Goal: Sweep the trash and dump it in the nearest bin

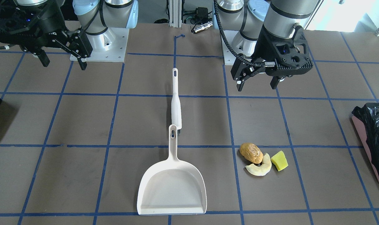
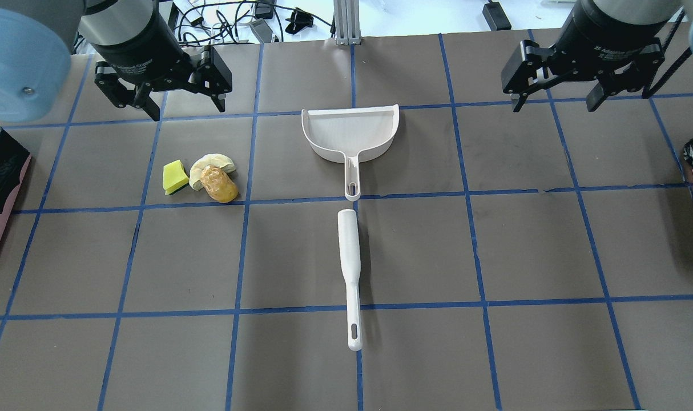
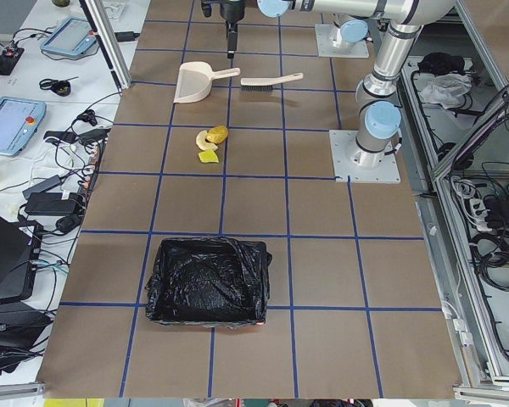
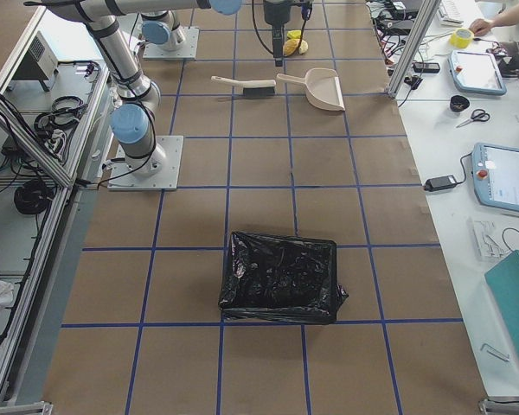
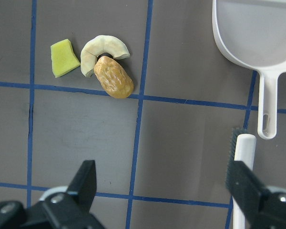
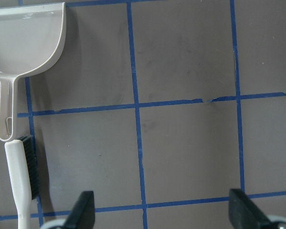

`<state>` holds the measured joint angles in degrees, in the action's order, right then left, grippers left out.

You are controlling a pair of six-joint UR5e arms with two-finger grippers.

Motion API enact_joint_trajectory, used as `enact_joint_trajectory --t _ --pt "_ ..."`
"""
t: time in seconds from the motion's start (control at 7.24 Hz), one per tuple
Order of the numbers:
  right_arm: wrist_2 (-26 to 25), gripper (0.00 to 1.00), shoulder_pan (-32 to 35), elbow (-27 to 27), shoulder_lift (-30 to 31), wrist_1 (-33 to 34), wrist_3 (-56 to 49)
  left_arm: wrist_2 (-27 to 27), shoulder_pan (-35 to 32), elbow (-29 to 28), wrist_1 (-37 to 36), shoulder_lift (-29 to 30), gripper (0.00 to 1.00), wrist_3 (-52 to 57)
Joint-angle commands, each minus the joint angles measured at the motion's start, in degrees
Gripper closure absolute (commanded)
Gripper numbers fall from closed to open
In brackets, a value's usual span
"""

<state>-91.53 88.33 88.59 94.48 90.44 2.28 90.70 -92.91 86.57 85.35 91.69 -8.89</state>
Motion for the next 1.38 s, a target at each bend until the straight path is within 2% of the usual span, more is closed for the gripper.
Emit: enact_joint_trajectory --t 0.0,1.24 --pt "0.03 0.0 0.0 0.0 0.0 0.0 0.0 0.0 -0.08 -0.08 0.16 -0.45 0.0 0.02" --pt "0.38 0.0 0.0 0.09 -0.09 -0.09 0.0 0.18 0.1 0.18 0.87 -0.63 0.0 0.02"
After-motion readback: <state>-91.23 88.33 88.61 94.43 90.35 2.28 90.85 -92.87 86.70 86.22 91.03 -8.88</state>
